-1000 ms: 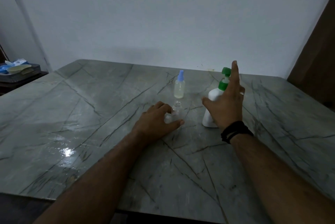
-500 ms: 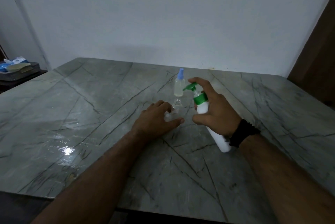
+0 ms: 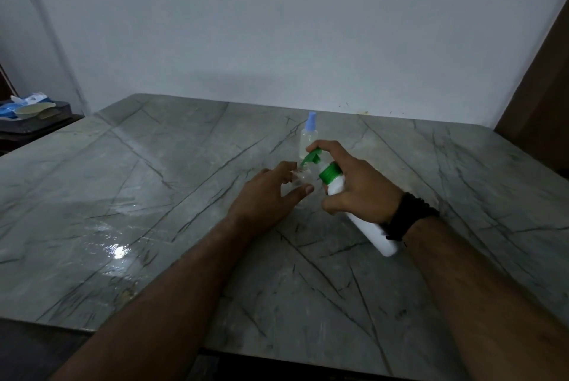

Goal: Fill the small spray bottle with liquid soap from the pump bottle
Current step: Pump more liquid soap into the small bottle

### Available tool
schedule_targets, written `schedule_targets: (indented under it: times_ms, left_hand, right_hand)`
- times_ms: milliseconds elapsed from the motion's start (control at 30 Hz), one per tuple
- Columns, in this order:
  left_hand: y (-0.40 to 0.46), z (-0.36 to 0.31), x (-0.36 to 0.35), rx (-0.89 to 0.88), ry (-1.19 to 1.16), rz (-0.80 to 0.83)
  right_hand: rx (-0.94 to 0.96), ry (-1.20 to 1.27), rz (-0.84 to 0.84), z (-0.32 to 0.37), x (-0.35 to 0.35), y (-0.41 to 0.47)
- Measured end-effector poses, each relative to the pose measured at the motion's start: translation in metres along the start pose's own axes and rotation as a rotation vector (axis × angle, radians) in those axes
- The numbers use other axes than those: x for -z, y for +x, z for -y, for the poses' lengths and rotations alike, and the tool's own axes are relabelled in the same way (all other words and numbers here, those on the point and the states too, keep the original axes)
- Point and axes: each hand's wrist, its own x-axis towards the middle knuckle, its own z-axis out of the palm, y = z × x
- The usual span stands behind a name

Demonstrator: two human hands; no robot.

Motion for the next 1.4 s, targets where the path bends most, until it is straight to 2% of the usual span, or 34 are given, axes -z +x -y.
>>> schedule_targets:
  times_ms: [300,633,933,1400]
  left_hand:
    - [0.000,-0.003,0.003,-0.001,-0.051,-0.034]
    - [0.000,-0.003,0.002,0.005,-0.130,-0.031]
    - [0.001,-0.002,0.002,-0.005,-0.138,-0.036]
    - [-0.002,-0.005,0.004,-0.029,-0.153,-0.047]
  right_hand:
    - [0.010,-0.107,0.074,0.007,-0.003,0.013]
    - [0.044,0.042,-0.131,0.008,-0.001,0.004]
    - [0.035,0.042,-0.071,0.012,-0.003,-0.002]
    - [0.050,0.049,-0.106,0.010,-0.004,-0.002]
